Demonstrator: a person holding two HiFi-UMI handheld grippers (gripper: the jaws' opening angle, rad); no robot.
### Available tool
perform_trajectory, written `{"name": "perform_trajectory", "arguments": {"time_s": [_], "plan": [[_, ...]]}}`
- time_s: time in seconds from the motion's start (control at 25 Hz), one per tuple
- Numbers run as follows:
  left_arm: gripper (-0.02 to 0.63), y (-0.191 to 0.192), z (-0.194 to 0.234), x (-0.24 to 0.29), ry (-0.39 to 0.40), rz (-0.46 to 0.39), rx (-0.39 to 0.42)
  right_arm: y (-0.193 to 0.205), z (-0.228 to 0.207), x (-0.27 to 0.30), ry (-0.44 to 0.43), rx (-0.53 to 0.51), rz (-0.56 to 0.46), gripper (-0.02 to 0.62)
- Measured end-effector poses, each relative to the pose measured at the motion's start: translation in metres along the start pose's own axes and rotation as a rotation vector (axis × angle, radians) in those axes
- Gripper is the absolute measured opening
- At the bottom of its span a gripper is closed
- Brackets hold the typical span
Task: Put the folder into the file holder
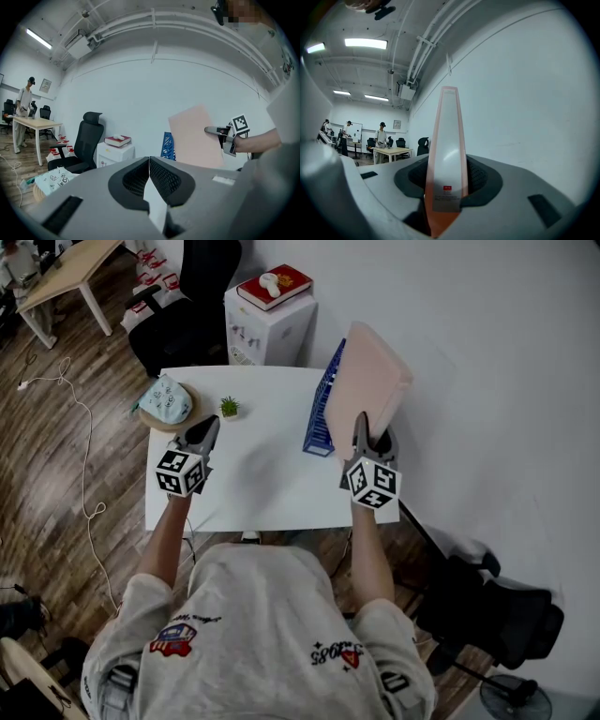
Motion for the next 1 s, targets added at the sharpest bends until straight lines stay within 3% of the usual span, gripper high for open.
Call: {"name": "perform_trajectory", "arguments": {"time_s": [0.44, 0.72, 1.0], "plan": [[0.006, 0.001, 0.002, 0.014, -0.001, 0.011, -0.003, 0.002, -0.022, 0.015, -0.025, 0.001, 0.018, 0.167], [0.006, 0.002, 0.001, 0.021, 0.003, 0.021, -0.003, 0.000, -0.037, 0.019, -0.014, -0.036, 0.040, 0.167], [0.006, 0.005, 0.002, 0.027, 0.001, 0.030, -0.001, 0.010, -0.043, 0.024, 0.006, -0.008, 0.018, 0.170]]}}
Point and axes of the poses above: the fingertips, and each gripper's own axes: x forward along the fingers, z to its left, y out of its underside, the point moved 5 cm from there along -x, backward along the fingers, and after that the axes turned 14 degrees about -y, right-handed, at the moved point
